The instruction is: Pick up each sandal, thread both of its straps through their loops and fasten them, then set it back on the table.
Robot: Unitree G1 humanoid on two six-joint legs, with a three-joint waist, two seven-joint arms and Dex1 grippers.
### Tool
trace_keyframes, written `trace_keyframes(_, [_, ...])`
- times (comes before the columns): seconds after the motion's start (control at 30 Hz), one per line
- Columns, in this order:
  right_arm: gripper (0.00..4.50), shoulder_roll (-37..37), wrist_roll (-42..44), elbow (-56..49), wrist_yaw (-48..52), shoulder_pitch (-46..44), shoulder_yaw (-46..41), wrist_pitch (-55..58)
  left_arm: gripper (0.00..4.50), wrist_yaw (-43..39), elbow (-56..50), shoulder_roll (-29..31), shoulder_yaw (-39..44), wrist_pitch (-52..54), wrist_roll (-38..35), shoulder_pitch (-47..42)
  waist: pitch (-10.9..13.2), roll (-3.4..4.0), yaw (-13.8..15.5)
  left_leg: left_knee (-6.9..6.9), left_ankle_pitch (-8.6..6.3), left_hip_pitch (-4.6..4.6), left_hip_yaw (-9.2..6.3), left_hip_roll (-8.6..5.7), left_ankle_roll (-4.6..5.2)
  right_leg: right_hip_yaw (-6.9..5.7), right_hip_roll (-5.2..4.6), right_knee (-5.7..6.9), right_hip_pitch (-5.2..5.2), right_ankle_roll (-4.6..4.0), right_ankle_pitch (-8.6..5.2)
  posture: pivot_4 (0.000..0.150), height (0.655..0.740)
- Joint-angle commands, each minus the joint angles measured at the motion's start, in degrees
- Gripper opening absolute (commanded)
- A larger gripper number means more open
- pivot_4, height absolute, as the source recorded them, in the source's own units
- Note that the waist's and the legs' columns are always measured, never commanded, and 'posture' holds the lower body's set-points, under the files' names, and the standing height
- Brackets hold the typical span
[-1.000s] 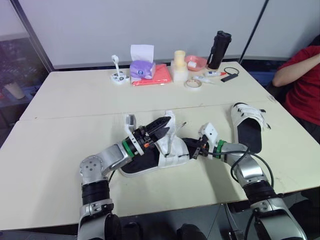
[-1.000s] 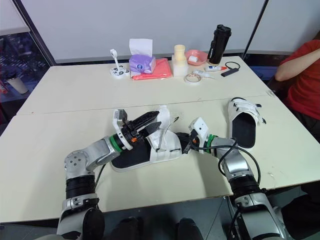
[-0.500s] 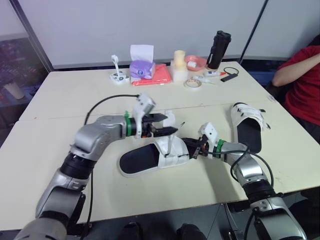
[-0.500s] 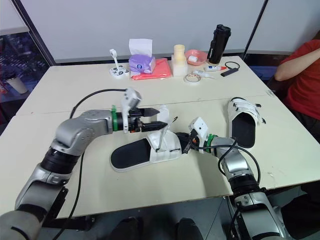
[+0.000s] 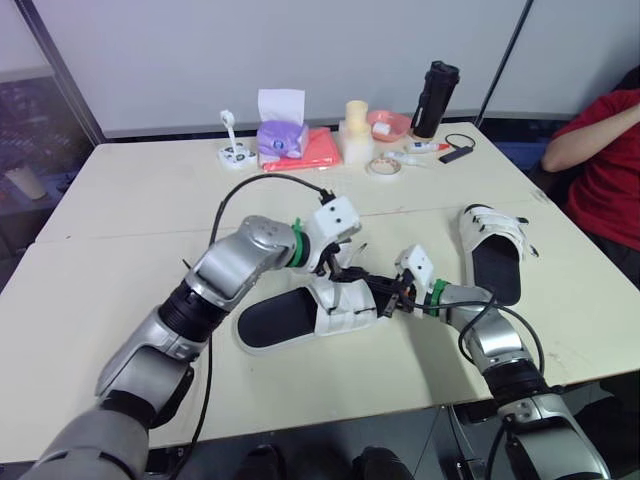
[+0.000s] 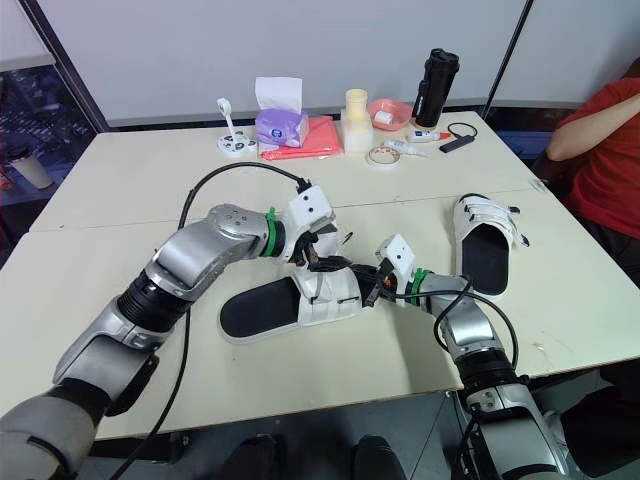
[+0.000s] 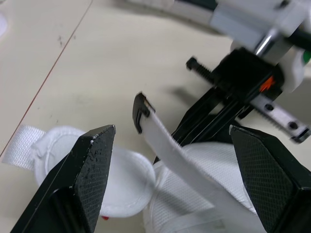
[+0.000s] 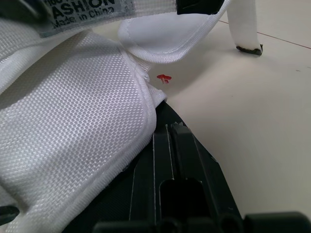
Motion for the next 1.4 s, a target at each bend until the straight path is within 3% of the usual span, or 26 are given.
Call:
trace_keyframes(0.03, [0.00,0.61,-2.54,4.02,-1.08,2.19,2.02,1.88,3.14,-0.21,0.34,-1.02,0.95,-1.33,1.88,-0.79,0.00,0.00,-0.02,0.00,0.00,0.00,0.00,0.00,0.00,0.00,0.00,0.01,0.00,0.00,0.00,0.150,0.7400])
trace_keyframes(0.23, [0.00,0.83,-2.57,4.20,-1.25,2.08,1.97,1.82,0.20,-0.75,-1.03,-3.20,4.44,0.83,-0.07,-0.11,0.00,0.00,-0.03,0.00,0.00,0.00,0.01,0.02,0.00,0.00,0.00,0.01,-0.01,0.00,0.00,0.150,0.7400])
trace_keyframes(0.27, [0.00,0.86,-2.57,4.22,-1.27,2.06,1.97,1.81,0.09,-0.86,-1.85,-3.91,5.92,1.59,-1.31,0.12,0.00,0.00,-0.03,0.00,0.00,0.00,0.00,0.02,0.00,0.00,0.00,0.02,-0.01,0.00,0.00,0.150,0.7400])
trace_keyframes(0.7, [0.00,0.94,-2.77,5.57,-1.12,1.80,2.00,1.04,0.09,-1.80,-16.06,-8.29,29.04,17.52,-28.04,7.75,0.01,-0.02,-0.02,0.04,0.00,0.03,-0.01,0.07,0.00,-0.01,0.01,0.06,0.02,0.00,0.00,0.150,0.7400])
trace_keyframes(1.03, [0.00,0.82,-3.21,6.30,-0.69,1.62,2.32,0.55,0.09,8.74,-11.18,-11.56,34.51,12.82,-26.54,14.25,0.01,-0.02,0.00,0.08,0.00,0.10,0.01,0.07,-0.01,0.00,0.02,0.06,0.10,-0.01,0.01,0.150,0.7400])
trace_keyframes(1.4, [0.00,1.01,-3.28,6.60,-0.92,1.36,2.41,0.33,0.09,8.54,0.76,-9.80,35.87,3.73,-23.97,17.34,0.00,-0.03,-0.03,0.08,0.00,0.14,0.01,0.07,-0.01,0.00,0.02,0.05,0.14,-0.01,0.01,0.150,0.7400])
